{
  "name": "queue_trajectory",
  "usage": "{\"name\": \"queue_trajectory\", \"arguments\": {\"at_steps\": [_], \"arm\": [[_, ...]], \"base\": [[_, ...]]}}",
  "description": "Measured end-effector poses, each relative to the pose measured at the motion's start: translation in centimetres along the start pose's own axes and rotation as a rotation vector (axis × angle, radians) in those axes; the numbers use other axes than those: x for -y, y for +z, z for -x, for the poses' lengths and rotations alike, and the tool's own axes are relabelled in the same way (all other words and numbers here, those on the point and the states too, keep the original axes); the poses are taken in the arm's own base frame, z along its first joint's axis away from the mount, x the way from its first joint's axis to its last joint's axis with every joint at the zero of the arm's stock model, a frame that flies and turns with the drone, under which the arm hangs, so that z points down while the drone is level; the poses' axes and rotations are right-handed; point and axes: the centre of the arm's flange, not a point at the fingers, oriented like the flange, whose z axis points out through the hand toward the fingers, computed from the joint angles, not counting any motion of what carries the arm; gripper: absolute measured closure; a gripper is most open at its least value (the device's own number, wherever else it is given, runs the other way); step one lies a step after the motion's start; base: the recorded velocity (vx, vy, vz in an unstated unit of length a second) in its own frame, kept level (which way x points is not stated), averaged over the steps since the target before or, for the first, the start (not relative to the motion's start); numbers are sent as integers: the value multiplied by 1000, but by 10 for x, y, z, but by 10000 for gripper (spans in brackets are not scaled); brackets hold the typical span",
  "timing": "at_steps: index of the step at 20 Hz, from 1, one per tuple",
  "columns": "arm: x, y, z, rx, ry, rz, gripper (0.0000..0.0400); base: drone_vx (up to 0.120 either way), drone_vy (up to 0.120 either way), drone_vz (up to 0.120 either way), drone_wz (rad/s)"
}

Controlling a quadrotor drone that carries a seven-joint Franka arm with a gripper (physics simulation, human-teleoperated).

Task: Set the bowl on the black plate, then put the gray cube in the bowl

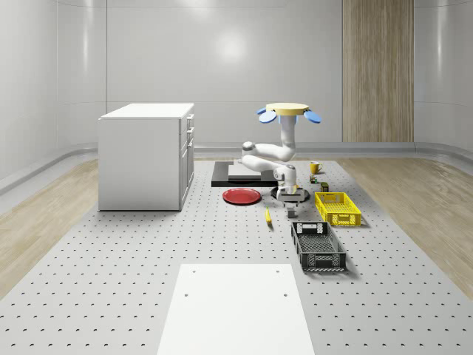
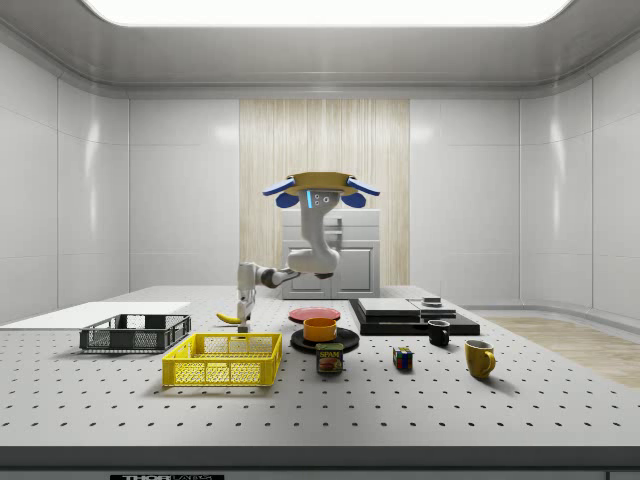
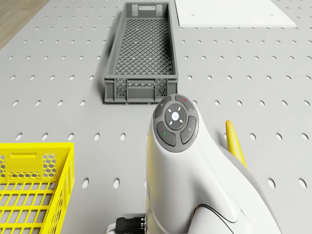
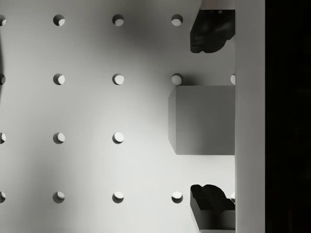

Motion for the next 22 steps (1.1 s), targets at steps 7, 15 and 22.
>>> {"name": "queue_trajectory", "arguments": {"at_steps": [7, 15, 22], "arm": [[0, 6, 0, 0, 0, 0, 0], [0, 29, 0, 0, 0, 0, 0], [-1, 39, -1, 0, 0, 0, 0]], "base": [[29, 0, 0, 0], [0, 0, 0, 0], [0, 0, 0, 0]]}}
